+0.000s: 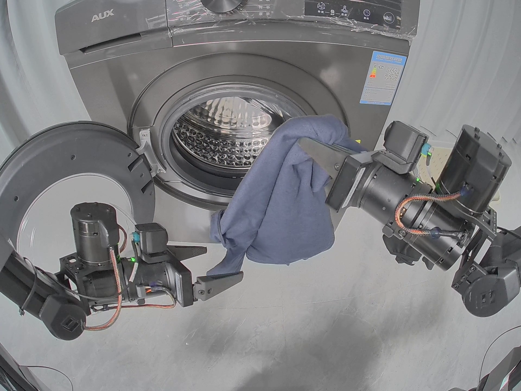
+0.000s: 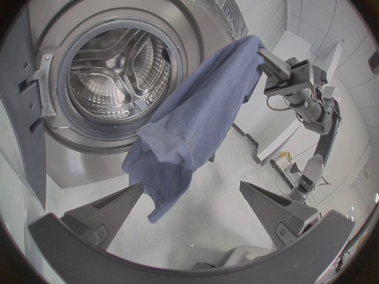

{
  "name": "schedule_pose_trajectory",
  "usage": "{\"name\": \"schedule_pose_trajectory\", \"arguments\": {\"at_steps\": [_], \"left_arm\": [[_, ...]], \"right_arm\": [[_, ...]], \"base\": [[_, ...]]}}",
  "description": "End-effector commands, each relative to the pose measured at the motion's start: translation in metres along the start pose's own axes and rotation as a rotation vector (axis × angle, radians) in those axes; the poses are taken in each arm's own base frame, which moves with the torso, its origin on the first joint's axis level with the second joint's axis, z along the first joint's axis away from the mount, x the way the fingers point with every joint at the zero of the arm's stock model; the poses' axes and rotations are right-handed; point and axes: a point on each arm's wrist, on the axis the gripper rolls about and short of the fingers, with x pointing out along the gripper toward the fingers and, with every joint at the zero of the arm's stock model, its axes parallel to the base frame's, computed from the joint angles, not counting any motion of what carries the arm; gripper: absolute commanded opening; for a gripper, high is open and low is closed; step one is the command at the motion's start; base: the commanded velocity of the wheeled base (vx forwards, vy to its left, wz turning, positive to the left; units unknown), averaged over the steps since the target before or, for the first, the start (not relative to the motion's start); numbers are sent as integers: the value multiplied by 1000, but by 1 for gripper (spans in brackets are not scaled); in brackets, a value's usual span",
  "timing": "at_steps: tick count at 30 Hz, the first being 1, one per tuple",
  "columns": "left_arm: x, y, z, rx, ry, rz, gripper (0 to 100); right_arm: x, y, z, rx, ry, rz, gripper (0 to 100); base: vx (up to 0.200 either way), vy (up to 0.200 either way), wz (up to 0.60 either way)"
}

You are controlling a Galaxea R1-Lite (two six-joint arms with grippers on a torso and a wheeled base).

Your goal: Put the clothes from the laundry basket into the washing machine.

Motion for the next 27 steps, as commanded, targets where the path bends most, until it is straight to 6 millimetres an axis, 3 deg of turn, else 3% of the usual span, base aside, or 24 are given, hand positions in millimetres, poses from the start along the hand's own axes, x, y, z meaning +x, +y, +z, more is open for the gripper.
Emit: {"name": "schedule_pose_trajectory", "arguments": {"at_steps": [1,15,27], "left_arm": [[18,7,-6,-12,22,0,100],[55,23,-16,-10,-42,29,100],[63,25,-9,6,-95,62,100]], "right_arm": [[0,1,1,1,-3,3,0],[-1,1,0,1,-1,2,0],[-4,1,1,3,2,2,0]], "base": [[0,0,0],[0,0,0],[0,0,0]]}}
